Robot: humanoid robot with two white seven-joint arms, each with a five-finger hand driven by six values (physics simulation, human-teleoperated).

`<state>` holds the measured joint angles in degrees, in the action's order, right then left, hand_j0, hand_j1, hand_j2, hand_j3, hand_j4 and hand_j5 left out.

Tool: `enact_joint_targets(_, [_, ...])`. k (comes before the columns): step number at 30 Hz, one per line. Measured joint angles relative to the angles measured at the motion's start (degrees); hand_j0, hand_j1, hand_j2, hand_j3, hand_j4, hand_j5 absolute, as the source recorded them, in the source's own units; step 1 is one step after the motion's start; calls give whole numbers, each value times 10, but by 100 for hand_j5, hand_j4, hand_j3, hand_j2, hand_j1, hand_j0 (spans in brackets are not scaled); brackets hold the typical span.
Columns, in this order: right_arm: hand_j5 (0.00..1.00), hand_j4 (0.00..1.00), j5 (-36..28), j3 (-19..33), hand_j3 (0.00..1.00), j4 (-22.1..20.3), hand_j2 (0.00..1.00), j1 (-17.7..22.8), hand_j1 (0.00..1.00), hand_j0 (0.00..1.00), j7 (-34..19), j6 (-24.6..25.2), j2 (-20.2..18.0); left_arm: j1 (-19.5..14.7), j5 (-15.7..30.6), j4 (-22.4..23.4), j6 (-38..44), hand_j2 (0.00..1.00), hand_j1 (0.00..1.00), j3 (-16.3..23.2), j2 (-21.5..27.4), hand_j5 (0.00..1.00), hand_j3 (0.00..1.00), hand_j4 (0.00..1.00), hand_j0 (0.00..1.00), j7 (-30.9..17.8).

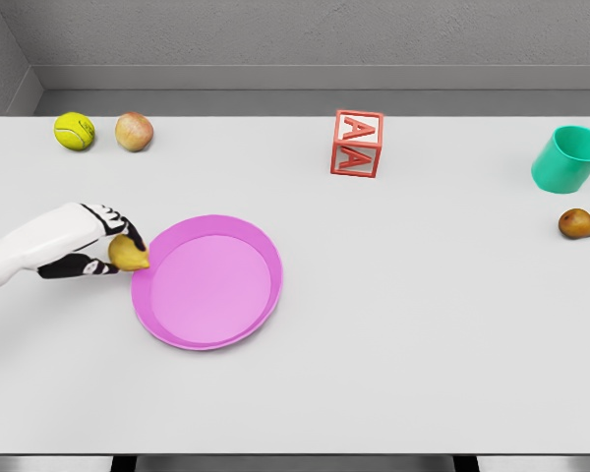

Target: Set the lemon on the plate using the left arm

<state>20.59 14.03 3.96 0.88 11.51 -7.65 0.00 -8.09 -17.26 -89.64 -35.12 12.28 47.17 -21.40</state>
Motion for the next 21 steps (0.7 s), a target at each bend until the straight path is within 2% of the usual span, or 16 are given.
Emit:
enact_joint_targets(16, [100, 100, 0, 0, 100, 0, 100, 0, 100, 100, 0, 0, 0, -4, -2, -40, 0, 56, 56, 30, -26, 56, 56, 56, 56, -6])
enact_joint_targets(17, [100, 100, 0, 0, 100, 0, 100, 0, 100, 100, 0, 0, 0, -5, -2, -41, 0, 69, 69, 32, -28, 69, 69, 69, 69, -8])
enact_joint_targets(18, [100, 100, 0, 0, 100, 0, 100, 0, 100, 100, 0, 0, 0, -6, -2, -43, 0, 95, 95, 34, -34, 95, 95, 95, 95, -9])
enact_joint_targets(19, [100, 100, 0, 0, 100, 0, 100, 0, 100, 100, 0, 0, 0, -15, -1, -45, 0, 100, 100, 36, -39, 100, 100, 100, 100, -10])
enact_joint_targets(21, [100, 100, 0, 0, 100, 0, 100, 0, 100, 100, 0, 0, 0, -17, 0, -48, 0, 100, 100, 39, -45, 100, 100, 100, 100, -11])
